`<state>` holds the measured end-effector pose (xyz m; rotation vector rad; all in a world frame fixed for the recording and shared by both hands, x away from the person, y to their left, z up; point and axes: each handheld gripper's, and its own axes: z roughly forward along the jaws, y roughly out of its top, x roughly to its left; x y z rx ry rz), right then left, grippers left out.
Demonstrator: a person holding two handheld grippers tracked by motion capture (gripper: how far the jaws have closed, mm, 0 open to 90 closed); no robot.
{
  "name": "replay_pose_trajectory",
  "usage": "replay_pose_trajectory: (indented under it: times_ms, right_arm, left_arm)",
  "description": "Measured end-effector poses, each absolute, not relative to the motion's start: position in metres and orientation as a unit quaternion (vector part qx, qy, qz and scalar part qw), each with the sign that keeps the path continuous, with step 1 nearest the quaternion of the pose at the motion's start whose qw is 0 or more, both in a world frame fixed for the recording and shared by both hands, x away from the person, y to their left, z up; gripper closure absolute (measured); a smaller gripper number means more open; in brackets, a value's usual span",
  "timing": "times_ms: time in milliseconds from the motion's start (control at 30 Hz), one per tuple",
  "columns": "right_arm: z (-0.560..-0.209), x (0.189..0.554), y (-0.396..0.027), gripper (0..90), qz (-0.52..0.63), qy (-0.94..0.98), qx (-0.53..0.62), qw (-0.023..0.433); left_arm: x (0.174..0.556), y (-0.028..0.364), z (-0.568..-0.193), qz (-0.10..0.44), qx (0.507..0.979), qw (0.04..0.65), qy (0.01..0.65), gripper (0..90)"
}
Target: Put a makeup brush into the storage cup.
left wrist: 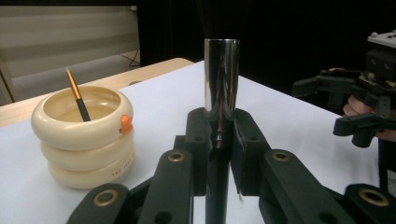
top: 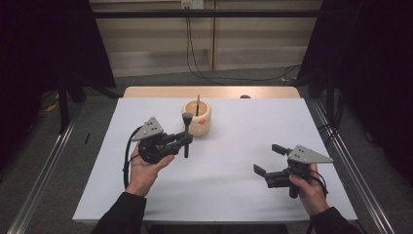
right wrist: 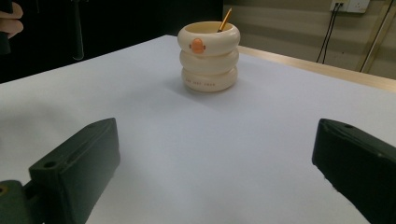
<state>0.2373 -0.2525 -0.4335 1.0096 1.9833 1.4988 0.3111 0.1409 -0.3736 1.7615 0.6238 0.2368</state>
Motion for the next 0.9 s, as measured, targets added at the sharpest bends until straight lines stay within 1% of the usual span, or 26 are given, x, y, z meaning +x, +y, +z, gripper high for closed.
replay_pose_trajectory:
  times_ms: [33,133,300,333,433,533,567,667,700,900]
  right_arm:
    - [-0.434,0.237,-0.253,0.6,0.543,0.718,0.369,0.232]
    - [-0.435,0.234,-0.255,0.6,0.545,0.717,0.372,0.225]
    - [-0.437,0.232,-0.255,0.5,0.543,0.720,0.369,0.225]
    - [-0.437,0.232,-0.256,0.5,0.544,0.720,0.368,0.225]
    - [-0.437,0.232,-0.256,0.5,0.546,0.719,0.368,0.223]
    - [-0.438,0.232,-0.256,0.5,0.547,0.720,0.365,0.221]
    - [-0.438,0.232,-0.256,0.5,0.548,0.719,0.366,0.221]
    - [-0.438,0.233,-0.256,0.5,0.548,0.718,0.368,0.220]
    - [-0.438,0.233,-0.256,0.5,0.548,0.719,0.368,0.219]
    - [-0.439,0.233,-0.256,0.5,0.549,0.719,0.368,0.215]
  left_arm:
    - [0.312,0.142,-0.373,0.103,0.756,0.588,0.268,79.1]
    - [0.316,0.141,-0.371,0.112,0.756,0.583,0.278,79.1]
    - [0.324,0.141,-0.366,0.115,0.750,0.591,0.275,79.1]
    - [0.323,0.140,-0.365,0.120,0.746,0.590,0.284,79.1]
    - [0.329,0.141,-0.364,0.116,0.743,0.596,0.282,79.1]
    - [0.334,0.140,-0.361,0.124,0.741,0.593,0.290,79.0]
    - [0.337,0.139,-0.361,0.118,0.739,0.599,0.286,79.1]
    - [0.341,0.137,-0.359,0.131,0.739,0.592,0.294,79.1]
    - [0.344,0.136,-0.358,0.125,0.734,0.599,0.294,79.1]
    - [0.354,0.136,-0.355,0.136,0.728,0.600,0.302,79.1]
